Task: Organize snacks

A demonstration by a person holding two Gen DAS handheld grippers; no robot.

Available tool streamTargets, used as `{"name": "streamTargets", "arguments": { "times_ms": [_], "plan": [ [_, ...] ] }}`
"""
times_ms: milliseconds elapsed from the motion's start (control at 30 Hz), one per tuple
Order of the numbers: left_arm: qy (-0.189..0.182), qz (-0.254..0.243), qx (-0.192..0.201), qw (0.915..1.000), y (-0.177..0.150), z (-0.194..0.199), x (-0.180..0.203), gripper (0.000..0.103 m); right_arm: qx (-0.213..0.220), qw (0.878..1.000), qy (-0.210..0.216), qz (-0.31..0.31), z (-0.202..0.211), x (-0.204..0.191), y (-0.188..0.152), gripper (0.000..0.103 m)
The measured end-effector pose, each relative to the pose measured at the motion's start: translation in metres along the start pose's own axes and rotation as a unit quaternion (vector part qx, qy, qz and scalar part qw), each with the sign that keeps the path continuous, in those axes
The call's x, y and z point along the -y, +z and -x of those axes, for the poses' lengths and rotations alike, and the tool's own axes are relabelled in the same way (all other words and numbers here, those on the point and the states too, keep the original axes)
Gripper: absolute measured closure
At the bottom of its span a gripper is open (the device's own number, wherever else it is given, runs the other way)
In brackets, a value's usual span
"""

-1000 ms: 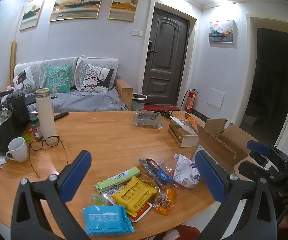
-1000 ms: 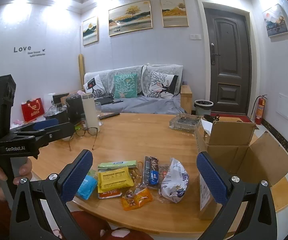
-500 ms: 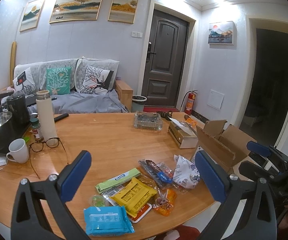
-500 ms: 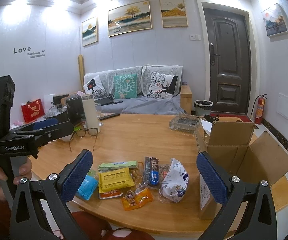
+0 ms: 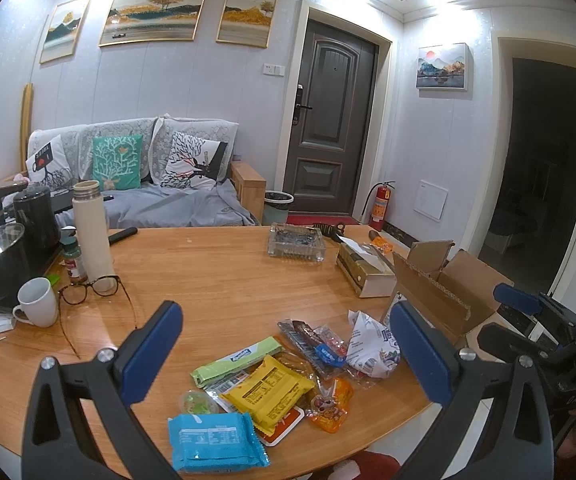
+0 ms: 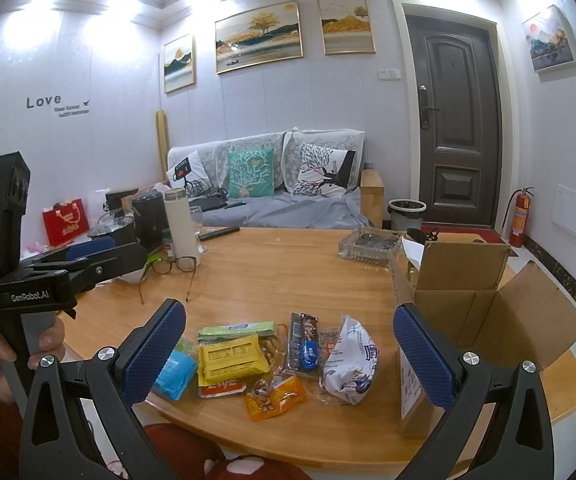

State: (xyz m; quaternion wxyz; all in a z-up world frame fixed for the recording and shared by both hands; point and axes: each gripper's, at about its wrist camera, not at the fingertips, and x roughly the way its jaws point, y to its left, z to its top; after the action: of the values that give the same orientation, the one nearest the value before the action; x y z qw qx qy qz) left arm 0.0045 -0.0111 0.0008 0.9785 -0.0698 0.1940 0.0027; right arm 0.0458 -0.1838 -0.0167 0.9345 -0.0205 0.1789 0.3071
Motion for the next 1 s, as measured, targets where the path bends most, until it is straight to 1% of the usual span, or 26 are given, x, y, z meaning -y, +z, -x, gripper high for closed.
{"name": "streamTargets", "arguments": {
  "times_ms": [567,733,800,900,967,1000],
  "plan": [
    [0.002,0.002,0.002,1.0,0.001,0.001,-0.004,0.001,-0.004,1.0,-0.001,-0.003,0.003,-0.001,0.0,0.0],
    [-0.004,-0.009,-0.004,0.9999,0.003,0.002,-0.013,0.001,0.004,1.0,-0.011,0.0,0.003,-0.003,0.002,0.0],
    [-0.006,-0.016,-0.014,0.9998,0.003,-0.001,-0.02,0.001,0.005,1.0,0.003,0.006,0.002,-0.004,0.005,0.0],
    [0.001,-0.034,-0.017,0.9993,0.001,-0.003,-0.029,0.001,0.01,0.999,0.027,0.029,0.002,-0.011,0.01,0.0],
    [0.005,-0.037,-0.022,0.9991,0.0,-0.006,-0.037,0.001,0.009,0.998,0.04,0.042,0.001,-0.018,0.012,0.0],
    [0.004,-0.036,-0.026,0.999,-0.001,-0.008,-0.041,0.001,0.009,0.998,0.047,0.046,0.0,-0.022,0.01,0.002]
  ]
}}
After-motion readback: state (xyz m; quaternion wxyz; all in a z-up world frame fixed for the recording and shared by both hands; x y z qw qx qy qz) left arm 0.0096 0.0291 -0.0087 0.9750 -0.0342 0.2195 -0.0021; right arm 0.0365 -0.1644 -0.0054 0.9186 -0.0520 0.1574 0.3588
